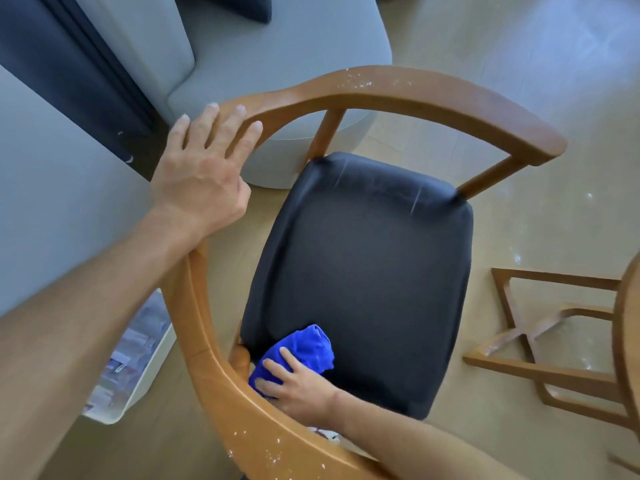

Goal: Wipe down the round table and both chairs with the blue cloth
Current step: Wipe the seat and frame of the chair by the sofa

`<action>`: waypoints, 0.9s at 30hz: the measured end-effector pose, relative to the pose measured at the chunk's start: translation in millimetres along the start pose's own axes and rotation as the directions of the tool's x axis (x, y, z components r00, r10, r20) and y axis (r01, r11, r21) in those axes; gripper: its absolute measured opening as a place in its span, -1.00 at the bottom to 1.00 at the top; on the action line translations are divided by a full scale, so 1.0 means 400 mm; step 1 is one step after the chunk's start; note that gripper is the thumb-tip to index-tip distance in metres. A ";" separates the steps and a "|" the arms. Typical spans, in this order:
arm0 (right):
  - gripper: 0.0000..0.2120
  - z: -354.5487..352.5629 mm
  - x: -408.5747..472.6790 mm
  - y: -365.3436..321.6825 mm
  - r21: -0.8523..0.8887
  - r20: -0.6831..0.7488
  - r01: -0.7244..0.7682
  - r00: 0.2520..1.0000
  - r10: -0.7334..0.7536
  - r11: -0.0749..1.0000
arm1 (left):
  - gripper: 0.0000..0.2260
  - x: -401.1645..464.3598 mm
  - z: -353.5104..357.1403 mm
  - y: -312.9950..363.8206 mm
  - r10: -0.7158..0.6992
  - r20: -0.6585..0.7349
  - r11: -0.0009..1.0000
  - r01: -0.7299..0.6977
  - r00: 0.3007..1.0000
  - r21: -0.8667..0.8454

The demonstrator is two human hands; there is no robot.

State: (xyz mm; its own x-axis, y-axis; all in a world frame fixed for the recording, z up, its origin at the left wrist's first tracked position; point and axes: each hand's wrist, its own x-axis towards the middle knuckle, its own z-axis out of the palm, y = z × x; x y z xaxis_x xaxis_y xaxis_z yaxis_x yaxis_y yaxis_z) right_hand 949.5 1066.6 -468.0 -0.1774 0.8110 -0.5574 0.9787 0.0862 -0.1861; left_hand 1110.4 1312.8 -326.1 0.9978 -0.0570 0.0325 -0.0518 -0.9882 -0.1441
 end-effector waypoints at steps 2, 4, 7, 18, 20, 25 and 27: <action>-0.81 0.064 -0.055 0.008 -0.131 0.067 0.073 0.996 -0.065 0.989 | -0.43 0.005 0.006 0.000 0.007 -0.026 1.000 -0.007 1.000 -0.016; -0.83 0.127 -0.164 0.030 -0.218 0.115 0.161 0.984 -0.138 0.963 | -0.42 0.005 0.011 0.000 0.016 -0.036 1.000 -0.016 0.999 -0.021; -0.82 0.187 -0.326 0.066 -0.113 0.086 0.188 0.980 -0.179 0.976 | -0.41 0.001 0.010 -0.001 0.022 -0.030 0.999 -0.023 0.999 -0.023; -0.50 0.240 -0.739 0.276 0.302 0.079 -0.632 0.763 0.642 0.714 | -0.41 0.002 -0.002 0.007 0.025 -0.032 0.999 -0.027 0.999 -0.044; -0.42 0.230 -0.693 0.274 0.577 -0.093 -0.659 0.534 0.840 0.483 | -0.41 0.002 -0.008 0.010 0.036 -0.036 0.998 -0.038 0.999 -0.051; -0.47 0.203 -0.442 0.123 0.776 0.182 -0.623 0.071 0.981 -0.099 | -0.39 -0.005 -0.014 0.016 0.018 -0.033 0.999 -0.019 0.999 -0.042; -0.45 0.208 -0.405 0.039 0.764 0.137 -0.645 0.192 0.972 0.020 | -0.38 0.000 -0.013 0.017 0.028 -0.027 0.999 -0.029 0.999 -0.038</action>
State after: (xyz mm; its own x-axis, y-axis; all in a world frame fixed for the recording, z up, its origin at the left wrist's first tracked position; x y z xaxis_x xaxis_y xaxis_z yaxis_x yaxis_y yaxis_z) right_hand 985.1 888.4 -447.7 0.9030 0.1604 -0.3986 0.0556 -0.9635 -0.2617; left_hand 1109.9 1305.3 -321.9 0.9946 -0.0884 0.0547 -0.0821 -0.9908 -0.1076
